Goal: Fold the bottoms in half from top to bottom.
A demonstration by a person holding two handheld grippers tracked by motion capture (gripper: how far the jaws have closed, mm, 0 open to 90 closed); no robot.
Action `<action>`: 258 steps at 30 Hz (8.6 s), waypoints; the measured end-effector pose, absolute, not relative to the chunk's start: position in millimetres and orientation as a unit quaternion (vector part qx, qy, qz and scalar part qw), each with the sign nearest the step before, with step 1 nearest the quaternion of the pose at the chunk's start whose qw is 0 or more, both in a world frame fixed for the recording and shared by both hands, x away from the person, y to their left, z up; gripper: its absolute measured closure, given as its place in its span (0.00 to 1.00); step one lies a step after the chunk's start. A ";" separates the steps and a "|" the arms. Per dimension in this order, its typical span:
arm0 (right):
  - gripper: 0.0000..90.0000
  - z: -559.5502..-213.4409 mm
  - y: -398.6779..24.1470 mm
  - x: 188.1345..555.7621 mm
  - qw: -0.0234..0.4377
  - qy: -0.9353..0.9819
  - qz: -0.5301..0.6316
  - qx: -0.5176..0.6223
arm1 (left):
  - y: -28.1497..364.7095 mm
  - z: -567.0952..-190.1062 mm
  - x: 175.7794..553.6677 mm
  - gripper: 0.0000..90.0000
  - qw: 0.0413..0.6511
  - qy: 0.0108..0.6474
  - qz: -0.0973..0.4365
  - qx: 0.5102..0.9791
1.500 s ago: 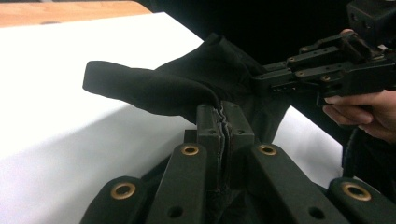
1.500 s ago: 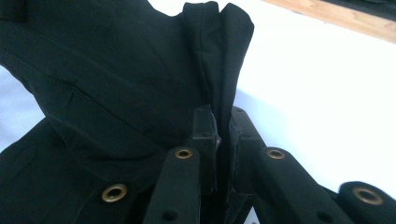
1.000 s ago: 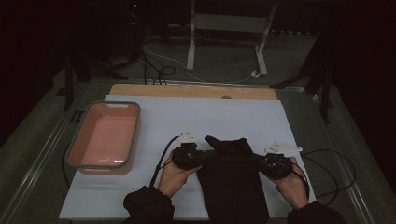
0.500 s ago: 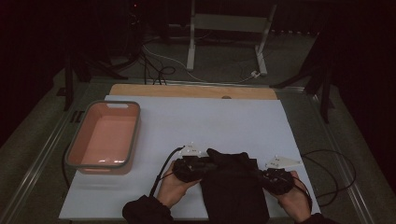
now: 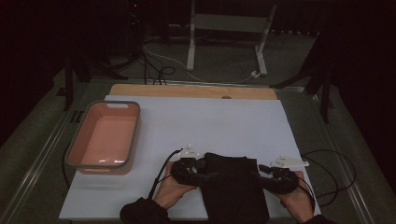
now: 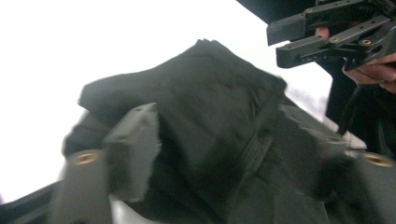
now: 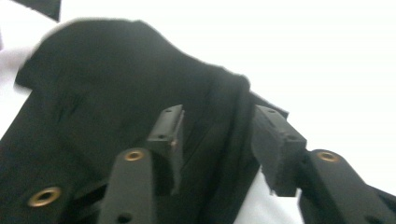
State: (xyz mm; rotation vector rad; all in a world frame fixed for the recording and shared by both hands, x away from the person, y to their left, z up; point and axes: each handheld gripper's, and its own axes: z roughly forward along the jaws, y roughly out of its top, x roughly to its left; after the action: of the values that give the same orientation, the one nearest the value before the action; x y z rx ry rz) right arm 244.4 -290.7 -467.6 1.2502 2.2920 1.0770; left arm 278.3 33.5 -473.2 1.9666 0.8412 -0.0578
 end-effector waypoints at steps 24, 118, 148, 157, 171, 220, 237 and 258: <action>0.50 -493.7 -302.8 308.3 0.143 0.764 0.352 0.523 | 43.5 -472.3 302.7 0.00 0.502 0.357 0.029 0.787; 0.99 -476.3 -270.2 344.1 0.201 0.778 0.322 0.500 | 22.9 -483.9 388.2 0.97 0.378 0.439 0.080 0.811; 0.48 -506.1 -252.8 386.5 0.092 0.764 0.336 0.543 | 12.8 -487.7 400.0 0.43 0.405 0.456 0.072 0.789; 0.92 -501.1 -249.3 379.9 0.091 0.777 0.334 0.526 | 3.9 -503.9 405.6 0.52 0.383 0.456 0.054 0.801; 0.92 -482.6 -247.5 363.2 0.123 0.793 0.352 0.482 | -7.7 -496.4 397.5 0.98 0.382 0.420 0.063 0.821; 0.92 -463.1 -261.5 294.0 0.132 0.798 0.396 0.435 | 18.5 -456.2 328.7 0.98 0.484 0.361 0.016 0.797; 0.92 -464.3 -262.6 276.6 0.129 0.810 0.392 0.417 | 20.8 -456.4 312.2 0.98 0.484 0.344 0.004 0.805; 0.91 -468.7 -266.9 252.3 0.099 0.815 0.397 0.411 | 31.2 -468.1 280.1 0.98 0.482 0.325 -0.035 0.813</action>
State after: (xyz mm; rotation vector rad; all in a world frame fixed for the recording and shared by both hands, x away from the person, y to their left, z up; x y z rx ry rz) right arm 252.3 -266.9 -468.7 1.2156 2.4091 1.1734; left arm 280.1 31.2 -468.1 1.9826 0.7918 -0.0854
